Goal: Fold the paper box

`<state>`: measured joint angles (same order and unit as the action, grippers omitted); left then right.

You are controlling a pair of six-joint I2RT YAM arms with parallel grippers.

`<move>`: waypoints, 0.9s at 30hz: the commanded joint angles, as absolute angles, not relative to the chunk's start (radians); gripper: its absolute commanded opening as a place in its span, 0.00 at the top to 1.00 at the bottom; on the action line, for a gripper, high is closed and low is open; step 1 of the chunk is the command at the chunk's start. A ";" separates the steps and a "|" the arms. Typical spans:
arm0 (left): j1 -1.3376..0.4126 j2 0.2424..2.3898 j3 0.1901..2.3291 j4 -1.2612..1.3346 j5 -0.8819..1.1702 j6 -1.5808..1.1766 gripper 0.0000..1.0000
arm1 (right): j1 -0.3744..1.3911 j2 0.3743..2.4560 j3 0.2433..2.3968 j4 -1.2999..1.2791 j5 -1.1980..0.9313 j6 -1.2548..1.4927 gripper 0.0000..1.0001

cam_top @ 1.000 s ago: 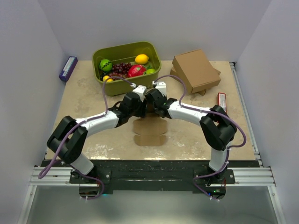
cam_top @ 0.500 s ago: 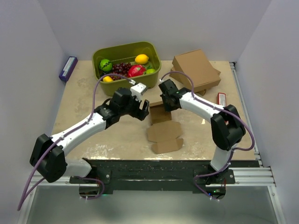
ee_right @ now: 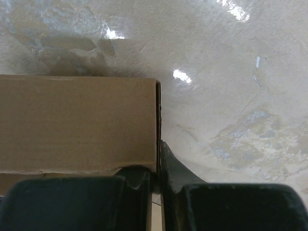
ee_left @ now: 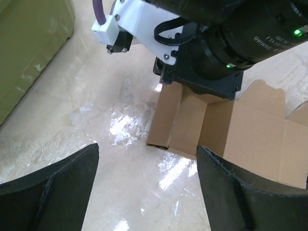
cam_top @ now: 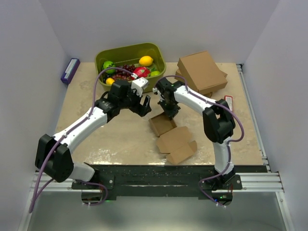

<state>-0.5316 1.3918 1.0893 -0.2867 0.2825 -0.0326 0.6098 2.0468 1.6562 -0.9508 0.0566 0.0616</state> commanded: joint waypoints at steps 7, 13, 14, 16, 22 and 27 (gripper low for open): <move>-0.472 1.416 1.040 -0.216 0.403 -0.037 0.14 | 0.598 2.069 1.812 -0.976 0.002 0.066 0.34; -0.469 1.428 1.034 -0.215 0.393 -0.037 0.14 | 0.578 1.977 1.784 -0.882 -0.049 0.103 0.23; -0.471 1.431 1.034 -0.213 0.393 -0.038 0.14 | 0.568 1.945 1.773 -0.871 -0.052 0.106 0.22; -0.471 1.442 1.035 -0.210 0.396 -0.040 0.14 | 0.558 1.916 1.744 -0.844 -0.063 0.109 0.15; -0.469 1.479 1.038 -0.189 0.416 -0.054 0.15 | 0.508 1.793 1.643 -0.738 -0.093 0.158 0.13; -0.472 1.567 1.097 -0.150 0.465 -0.092 0.19 | 0.436 1.680 1.520 -0.615 -0.117 0.219 0.13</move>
<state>-0.4778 1.5009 1.0363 -0.2150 0.4046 -0.0525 0.4835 1.7584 1.5894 -0.7383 -0.0772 0.1543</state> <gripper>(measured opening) 0.825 0.872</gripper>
